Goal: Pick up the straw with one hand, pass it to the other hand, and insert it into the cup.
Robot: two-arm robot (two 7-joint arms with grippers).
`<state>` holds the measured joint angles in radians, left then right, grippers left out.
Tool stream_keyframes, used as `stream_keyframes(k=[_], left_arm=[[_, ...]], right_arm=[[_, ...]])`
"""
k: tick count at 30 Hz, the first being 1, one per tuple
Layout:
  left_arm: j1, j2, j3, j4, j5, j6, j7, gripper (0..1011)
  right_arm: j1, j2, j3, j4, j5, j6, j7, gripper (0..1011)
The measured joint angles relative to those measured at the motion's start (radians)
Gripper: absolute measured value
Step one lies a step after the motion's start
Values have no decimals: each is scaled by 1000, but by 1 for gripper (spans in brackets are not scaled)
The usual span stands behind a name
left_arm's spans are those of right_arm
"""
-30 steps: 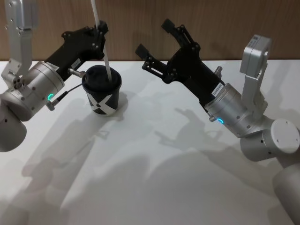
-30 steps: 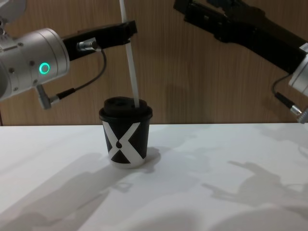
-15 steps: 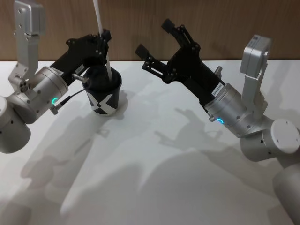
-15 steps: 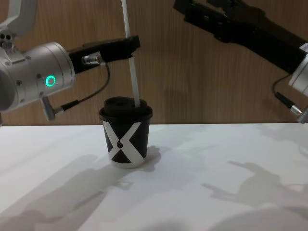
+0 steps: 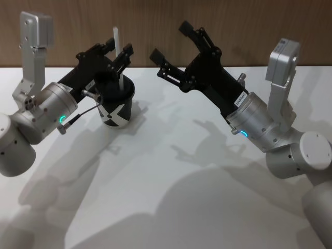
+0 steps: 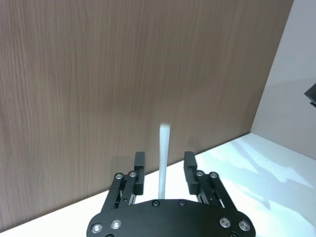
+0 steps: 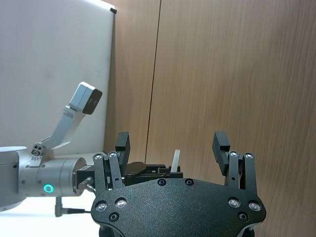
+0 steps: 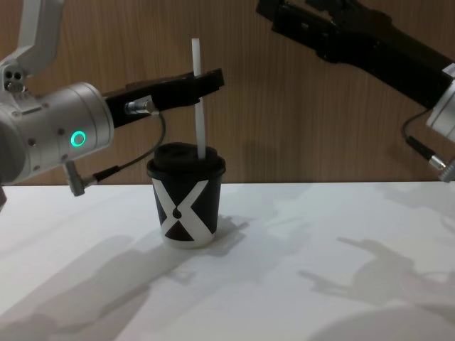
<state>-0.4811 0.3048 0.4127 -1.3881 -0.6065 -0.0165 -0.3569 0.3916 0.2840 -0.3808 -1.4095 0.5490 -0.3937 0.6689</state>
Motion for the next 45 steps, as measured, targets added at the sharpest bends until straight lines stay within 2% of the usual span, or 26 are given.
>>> stream_keyframes(k=[13, 19, 33, 45], left_arm=[[92, 31, -36, -87, -20, 0, -4, 870], [154, 52, -62, -147, -35, -3, -8, 1003], [282, 100, -111, -259, -81, -42, -51, 1003], [328, 119, -126, -296, -101, -67, -76, 1003]], right_arm=[[-22, 8, -5, -31, -4, 16, -20, 1000], [-47, 15, -6, -64, -15, 31, -42, 1001], [-120, 37, 0, -155, -56, 70, -101, 1001], [-145, 45, 3, -186, -72, 83, -120, 1001]])
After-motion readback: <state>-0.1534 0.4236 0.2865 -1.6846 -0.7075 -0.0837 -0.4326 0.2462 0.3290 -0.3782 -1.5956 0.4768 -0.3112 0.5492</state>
